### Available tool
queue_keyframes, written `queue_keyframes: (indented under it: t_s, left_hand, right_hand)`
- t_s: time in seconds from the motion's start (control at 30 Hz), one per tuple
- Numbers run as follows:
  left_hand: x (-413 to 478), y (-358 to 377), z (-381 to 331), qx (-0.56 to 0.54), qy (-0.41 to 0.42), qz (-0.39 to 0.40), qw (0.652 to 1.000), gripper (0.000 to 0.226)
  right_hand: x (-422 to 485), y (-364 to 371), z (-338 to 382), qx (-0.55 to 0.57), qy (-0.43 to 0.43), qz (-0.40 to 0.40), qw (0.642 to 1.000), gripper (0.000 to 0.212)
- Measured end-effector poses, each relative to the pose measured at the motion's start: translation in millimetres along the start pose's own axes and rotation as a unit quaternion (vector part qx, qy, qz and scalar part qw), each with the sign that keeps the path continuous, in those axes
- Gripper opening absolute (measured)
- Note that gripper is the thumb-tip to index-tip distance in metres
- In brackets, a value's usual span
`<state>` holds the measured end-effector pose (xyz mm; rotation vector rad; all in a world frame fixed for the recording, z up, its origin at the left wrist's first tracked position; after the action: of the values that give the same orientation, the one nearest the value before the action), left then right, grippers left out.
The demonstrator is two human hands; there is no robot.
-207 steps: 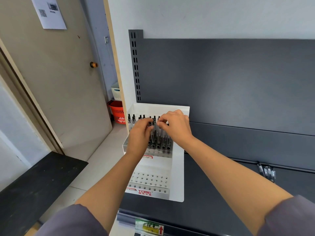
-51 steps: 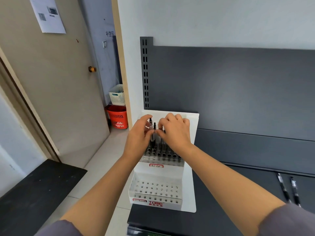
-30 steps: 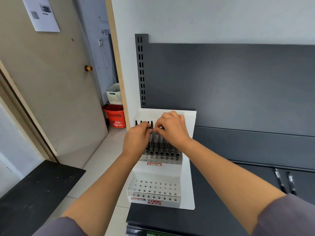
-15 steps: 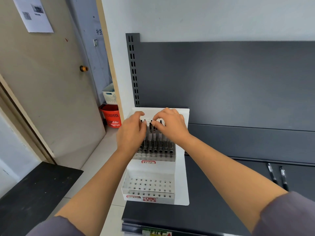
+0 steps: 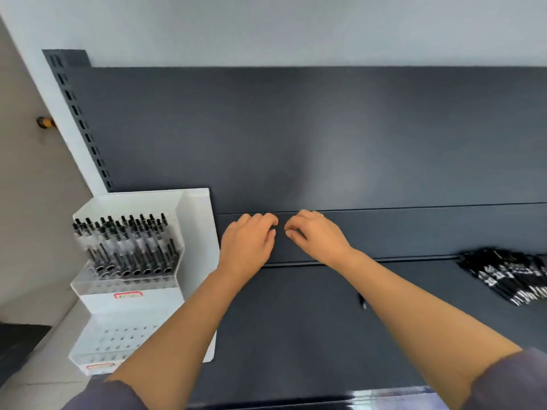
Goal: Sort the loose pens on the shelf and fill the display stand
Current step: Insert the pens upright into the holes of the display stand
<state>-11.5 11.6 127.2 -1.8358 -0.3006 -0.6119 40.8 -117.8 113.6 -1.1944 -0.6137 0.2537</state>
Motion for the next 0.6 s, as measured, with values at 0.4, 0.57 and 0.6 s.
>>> queue_keyframes:
  t_s: [0.4,0.57,0.6]
  left_hand:
    - [16,169,-128,-0.036,0.000,0.216,0.976,0.025]
    - [13,230,-140,-0.035,-0.041,0.317,0.947,0.025]
    - [15,239,-140,-0.035,-0.048,0.329,0.943,0.025]
  right_hand:
    - [-90,8,-198,0.063,0.195,0.095,0.974,0.019]
    - [-106,33,-240,0.088,0.279,0.156,0.943,0.019]
    - [-106,38,-246,0.085,0.286,0.167,0.940,0.019]
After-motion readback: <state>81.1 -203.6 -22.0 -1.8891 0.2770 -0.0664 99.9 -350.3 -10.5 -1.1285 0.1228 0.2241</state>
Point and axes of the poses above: each hand's wrist, its own x-axis towards the middle knuckle, its own y-axis out of the palm, z = x × y, the point moved 6 cm from there along x, towards the middle knuckle, and after that the axes turned 1 degree about -x, right-handed, at the moved point
